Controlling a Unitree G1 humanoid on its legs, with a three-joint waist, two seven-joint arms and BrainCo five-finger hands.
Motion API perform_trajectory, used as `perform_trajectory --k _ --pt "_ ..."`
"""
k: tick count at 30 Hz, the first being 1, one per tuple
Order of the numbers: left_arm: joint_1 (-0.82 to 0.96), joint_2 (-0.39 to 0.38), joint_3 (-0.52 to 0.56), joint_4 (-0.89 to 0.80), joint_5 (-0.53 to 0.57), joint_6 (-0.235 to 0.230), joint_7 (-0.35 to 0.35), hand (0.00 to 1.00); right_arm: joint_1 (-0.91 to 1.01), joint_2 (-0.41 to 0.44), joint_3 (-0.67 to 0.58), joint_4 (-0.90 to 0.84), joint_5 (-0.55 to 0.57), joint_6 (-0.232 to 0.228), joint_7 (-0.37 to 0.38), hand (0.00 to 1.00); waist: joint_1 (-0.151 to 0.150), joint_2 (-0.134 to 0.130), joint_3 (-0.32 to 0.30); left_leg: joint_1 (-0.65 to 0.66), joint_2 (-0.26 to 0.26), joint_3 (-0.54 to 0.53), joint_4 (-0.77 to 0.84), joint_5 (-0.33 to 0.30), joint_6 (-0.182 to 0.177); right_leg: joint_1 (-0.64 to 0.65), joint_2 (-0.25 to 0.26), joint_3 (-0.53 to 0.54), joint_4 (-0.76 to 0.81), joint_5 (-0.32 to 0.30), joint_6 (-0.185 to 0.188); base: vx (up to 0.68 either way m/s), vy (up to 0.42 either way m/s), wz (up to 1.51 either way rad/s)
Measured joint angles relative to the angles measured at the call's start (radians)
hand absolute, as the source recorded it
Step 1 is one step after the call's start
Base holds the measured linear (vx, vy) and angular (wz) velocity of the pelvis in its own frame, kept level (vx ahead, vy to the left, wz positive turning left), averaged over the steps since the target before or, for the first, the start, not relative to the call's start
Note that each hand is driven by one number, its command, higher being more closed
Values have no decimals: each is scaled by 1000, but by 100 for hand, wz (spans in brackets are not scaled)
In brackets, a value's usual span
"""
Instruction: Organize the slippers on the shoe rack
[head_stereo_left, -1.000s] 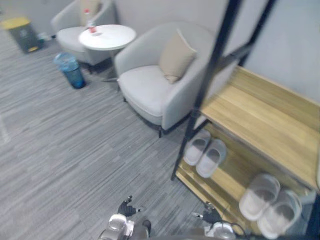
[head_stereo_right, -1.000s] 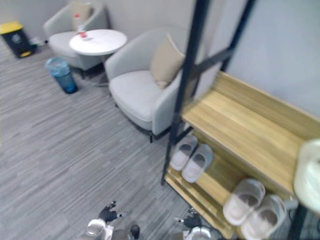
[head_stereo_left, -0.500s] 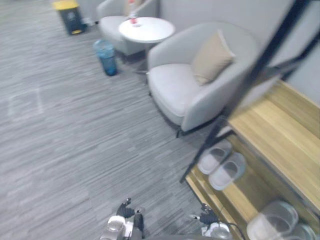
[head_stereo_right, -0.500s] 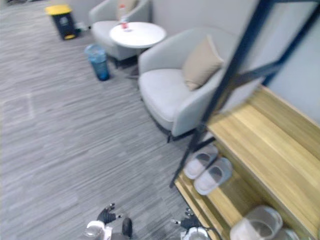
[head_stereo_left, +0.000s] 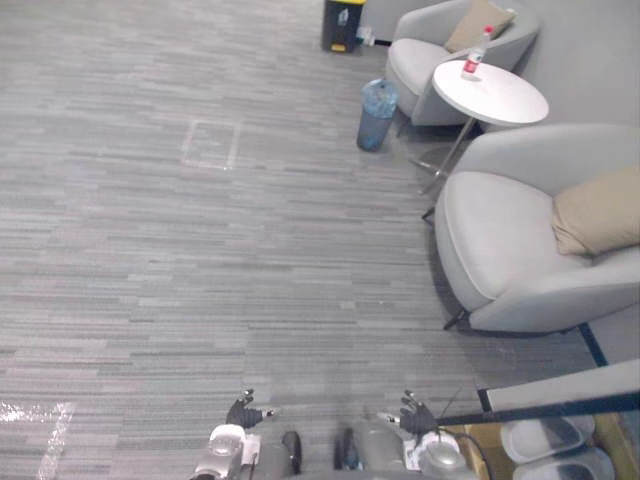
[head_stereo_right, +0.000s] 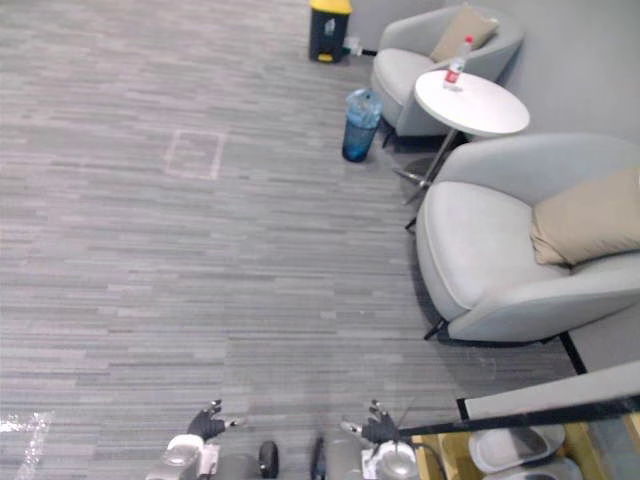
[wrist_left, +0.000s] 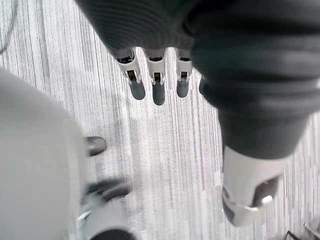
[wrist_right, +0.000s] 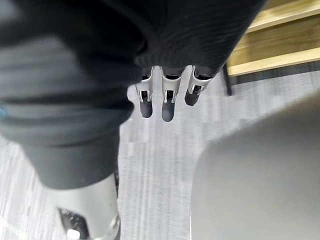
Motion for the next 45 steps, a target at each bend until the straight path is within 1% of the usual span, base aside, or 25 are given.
perform_trajectory --k 3,5,6,7,9,11,13,15,16,20,22,25,29,31,32,33,35,36,37,38,39,40,41,44,45 --pt "20 -21 17 1 1 -2 0 0 -4 -8 -16 25 -6 10 2 0 2 24 -39 30 25 -56 46 -51 -29 41 2 -44 -14 70 -90 530 -64 84" --pt "15 -47 60 -9 1 0 -2 0 -31 -14 -17 50 -9 27 3 0 2 44 -36 -45 19 -22 236 -28 -84 61 -19 -90 30 54 -116 655 -50 66" --pt "20 -86 105 -8 1 2 3 0 -22 -25 -14 28 -7 22 7 0 4 82 -27 -104 45 55 433 3 -133 52 9 -108 78 14 -90 400 -84 47" --pt "31 -88 120 -17 1 -1 3 0 -20 -28 0 20 -10 21 5 0 9 91 -35 -139 68 107 561 14 -159 110 12 -97 -57 69 -93 288 -67 39" --pt "34 -98 121 -43 0 -4 1 0 -24 -38 30 8 -9 33 1 0 28 119 -40 -227 198 233 773 -88 -108 245 18 -105 -102 3 -127 433 19 32" --pt "33 -94 125 -59 0 -5 3 0 -37 -18 31 -1 -9 33 -1 0 39 93 -26 -288 225 265 731 -130 -102 320 -9 -114 -146 -10 -123 500 42 30" --pt "14 -89 109 -70 0 -11 6 0 -43 -11 32 -2 -7 28 -2 0 59 72 -15 -365 211 253 494 -101 -114 378 -47 -140 -192 -12 -119 439 69 30" --pt "10 -85 68 -68 -1 -23 10 0 -42 -16 34 2 -8 28 -4 0 77 92 -20 -397 184 189 156 55 -157 432 -56 -136 -242 -45 -70 466 181 13" --pt "6 -80 65 -67 -1 -29 11 0 -45 -17 48 11 -8 30 -10 0 87 98 -17 -406 179 186 148 204 -138 467 -63 -122 -266 -86 -35 482 229 13" --pt "-6 -53 51 -47 -1 -30 15 0 -52 -17 81 57 -11 36 -10 0 67 47 -25 -388 78 193 203 120 -20 454 -159 -70 -117 -98 -14 584 232 37" --pt "-4 -36 51 -29 -1 -26 16 0 -58 -5 82 75 -12 40 -6 0 68 42 -21 -313 78 205 182 83 -3 336 -166 26 194 -40 59 483 176 -13" --pt "17 -8 48 13 -2 -20 19 0 -61 -5 104 70 -13 37 1 0 60 43 -12 -96 84 200 64 46 -6 217 -144 42 481 -125 26 501 119 -25" --pt "10 10 48 22 -2 -18 24 0 -67 -21 121 47 -13 21 7 0 43 55 -5 56 124 175 -21 -41 -10 36 -28 12 290 -166 5 498 -20 3" --pt "-3 9 46 22 1 -12 24 0 -73 -25 122 43 -12 15 7 0 19 45 -3 118 136 139 -56 -77 -31 -27 0 -8 31 -47 26 521 -96 48" --pt "-11 10 43 25 2 -6 23 0 -77 -25 112 44 -8 13 7 0 -5 34 -2 149 132 106 -73 -97 -41 -50 -10 -22 -2 73 13 579 -149 80" --pt "-11 -4 37 33 8 -4 19 0 -72 -34 110 44 -12 9 5 0 -24 60 -18 193 163 72 -81 -105 -60 -55 4 -41 44 88 -52 611 -138 67" --pt "-16 -23 37 38 20 -3 8 0 -84 -33 87 55 -8 20 6 0 -20 71 -20 189 157 23 -20 -59 -96 -80 -38 -60 211 21 -83 635 -148 49" --pt "-26 -52 48 38 21 -1 8 0 -84 -41 52 31 -11 15 9 0 -34 46 -14 181 105 -3 91 -17 -118 -166 -72 -74 445 -26 -82 562 -194 47" --pt "-4 -58 67 34 21 -1 8 0 -87 -43 58 27 -13 18 10 0 -22 74 -25 154 127 -2 199 -28 -135 -139 -46 -89 375 -39 -69 513 -245 71" --pt "24 -81 113 15 22 -2 6 0 -56 -43 74 -4 -13 26 7 0 -36 74 -41 50 143 26 482 -13 -226 -40 -44 -120 183 -38 -138 432 -219 31" --pt "34 -108 146 -13 22 -4 8 0 -54 -57 86 -1 -13 32 8 0 -3 124 -51 -33 201 81 666 3 -244 0 6 -111 149 -54 -140 749 -227 -5" --pt "40 -114 167 -39 21 -3 9 0 -61 -48 106 6 -12 34 5 0 37 148 -47 -120 270 138 843 -1 -233 67 53 -93 93 -72 -159 664 -123 -58" --pt "48 -100 164 -50 20 -1 11 0 -65 -25 121 18 -12 40 6 0 48 136 -40 -179 297 170 903 -17 -203 133 61 -83 51 -81 -165 792 -92 -38" --pt "55 -65 164 -93 18 -5 15 0 -71 32 124 49 -11 43 8 0 70 82 -33 -287 286 248 769 -83 -137 325 44 -27 -101 -80 -163 676 -36 -37" --pt "50 -56 146 -90 18 -7 21 0 -83 27 129 48 -10 42 6 0 72 72 -30 -336 231 243 540 -81 -130 395 18 -2 -156 -80 -161 511 39 -58"
